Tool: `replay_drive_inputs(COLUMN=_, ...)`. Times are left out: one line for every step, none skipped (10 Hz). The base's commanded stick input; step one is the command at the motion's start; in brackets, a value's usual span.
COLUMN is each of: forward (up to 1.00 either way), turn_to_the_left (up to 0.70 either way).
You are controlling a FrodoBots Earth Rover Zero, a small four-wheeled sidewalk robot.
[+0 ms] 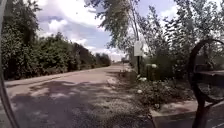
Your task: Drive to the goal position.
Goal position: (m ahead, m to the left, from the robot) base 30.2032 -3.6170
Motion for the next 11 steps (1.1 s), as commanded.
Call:
replay_drive_inputs(forward=0.7, turn_to_the_left=0.18)
replay_drive_inputs(forward=0.7, turn_to_the_left=0.21)
replay_drive_inputs(forward=0.7, turn_to_the_left=0.25)
replay_drive_inputs(forward=0.7, turn_to_the_left=0.28)
replay_drive_inputs(forward=0.7, turn_to_the_left=0.31)
replay_drive_inputs(forward=0.7, turn_to_the_left=0.33)
replay_drive_inputs(forward=0.7, turn_to_the_left=0.31)
replay_drive_inputs(forward=0.7, turn_to_the_left=0.12)
replay_drive_inputs(forward=0.7, turn_to_the_left=0.02)
replay_drive_inputs(forward=0.7, turn_to_the_left=0.0)
replay_drive_inputs(forward=0.7, turn_to_the_left=0.0)
